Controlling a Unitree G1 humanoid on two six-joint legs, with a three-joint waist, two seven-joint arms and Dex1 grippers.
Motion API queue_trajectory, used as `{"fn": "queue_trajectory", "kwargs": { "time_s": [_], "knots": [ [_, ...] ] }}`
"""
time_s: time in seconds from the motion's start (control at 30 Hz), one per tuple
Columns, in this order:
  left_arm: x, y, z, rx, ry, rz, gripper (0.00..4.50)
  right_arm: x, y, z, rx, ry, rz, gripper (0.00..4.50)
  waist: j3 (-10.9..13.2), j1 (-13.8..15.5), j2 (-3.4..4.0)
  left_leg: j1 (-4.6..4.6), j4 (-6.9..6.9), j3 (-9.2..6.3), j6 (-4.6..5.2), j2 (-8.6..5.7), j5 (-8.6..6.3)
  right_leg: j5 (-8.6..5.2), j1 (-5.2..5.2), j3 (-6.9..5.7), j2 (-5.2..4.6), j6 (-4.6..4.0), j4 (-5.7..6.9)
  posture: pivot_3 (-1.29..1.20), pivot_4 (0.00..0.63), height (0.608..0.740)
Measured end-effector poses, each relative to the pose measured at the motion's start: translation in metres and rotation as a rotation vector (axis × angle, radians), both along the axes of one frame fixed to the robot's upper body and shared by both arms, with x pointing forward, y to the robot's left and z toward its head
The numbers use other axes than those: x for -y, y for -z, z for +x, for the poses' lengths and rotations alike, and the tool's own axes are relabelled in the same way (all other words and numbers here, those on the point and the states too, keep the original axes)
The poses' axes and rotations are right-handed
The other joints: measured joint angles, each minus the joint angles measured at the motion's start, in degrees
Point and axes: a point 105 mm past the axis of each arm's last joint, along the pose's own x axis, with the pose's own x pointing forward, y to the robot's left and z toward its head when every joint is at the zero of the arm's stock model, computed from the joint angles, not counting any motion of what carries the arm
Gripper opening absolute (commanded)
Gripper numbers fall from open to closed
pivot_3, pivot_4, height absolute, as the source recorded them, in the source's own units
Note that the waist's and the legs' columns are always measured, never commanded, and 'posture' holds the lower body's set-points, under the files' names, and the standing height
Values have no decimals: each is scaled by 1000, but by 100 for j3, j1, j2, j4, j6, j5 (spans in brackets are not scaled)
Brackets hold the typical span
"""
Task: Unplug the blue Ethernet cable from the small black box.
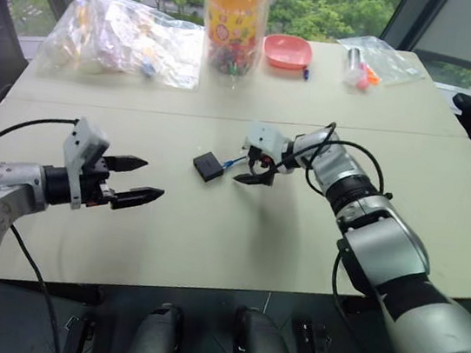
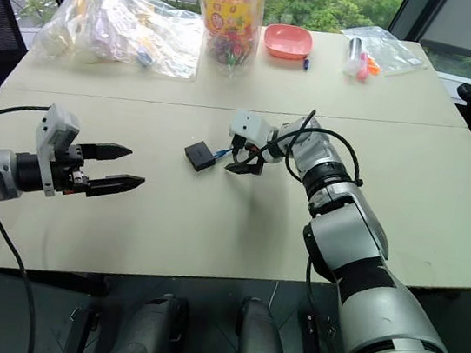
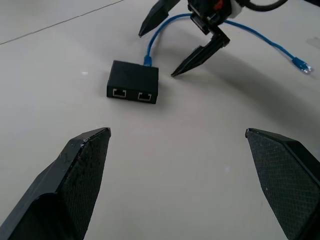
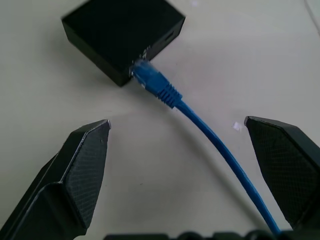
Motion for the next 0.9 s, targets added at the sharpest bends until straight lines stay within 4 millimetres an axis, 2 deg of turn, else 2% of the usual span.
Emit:
{"fn": "queue_trajectory", "kwargs": {
  "time_s": [0.07,0.17,0.4,0.43,0.57,0.67,0.73,0.83,0.9],
  "knots": [
    [2,-1,-2,13,-30,-16,4466,-8,-1,2,25,6,-26,4500,-2,-7,-3,9,3,0,-6,1,3,0,2,0,0,-1,8,0,150,740],
    [5,-4,-5,42,-73,-28,4500,-19,2,2,61,-1,-61,3655,-3,-42,-4,30,3,-2,-17,2,10,4,14,0,4,-10,19,0,150,740],
    [-6,0,-12,46,-173,-22,4500,-35,12,-11,22,-108,-120,188,-4,-150,-2,39,2,-9,-21,8,15,11,15,0,21,-21,26,0,150,740],
    [-8,0,-13,48,-185,-24,4500,-35,13,-12,16,-120,-127,47,-4,-148,-3,39,3,-9,-21,10,15,11,15,-1,22,-21,26,0,150,740],
    [-16,-4,-12,58,-220,-35,4500,-36,14,-14,-15,-116,-79,47,-7,-145,-4,38,2,-8,-21,10,14,11,16,-1,22,-22,24,0,150,740],
    [-20,-6,-2,57,-218,-49,4500,-35,11,-10,16,-86,-50,47,-7,-146,-4,34,3,-9,-21,10,15,11,11,-1,25,-22,24,0,150,740],
    [-20,-12,11,69,-192,-77,4500,-30,5,-2,101,-53,-44,47,-4,-120,-1,23,4,-12,-25,7,17,11,5,-4,24,-23,25,0,150,740],
    [-22,-20,32,61,-169,-131,4500,-20,-15,10,287,-46,-44,47,-5,-120,-2,10,3,-9,-36,5,23,11,-2,-4,19,-19,17,0,150,740],
    [-15,-27,49,50,-117,-183,4500,-3,-28,16,476,-54,-63,47,-6,-58,-4,4,3,-12,-36,-4,23,4,-1,-6,13,-8,18,0,150,740]
  ]
}}
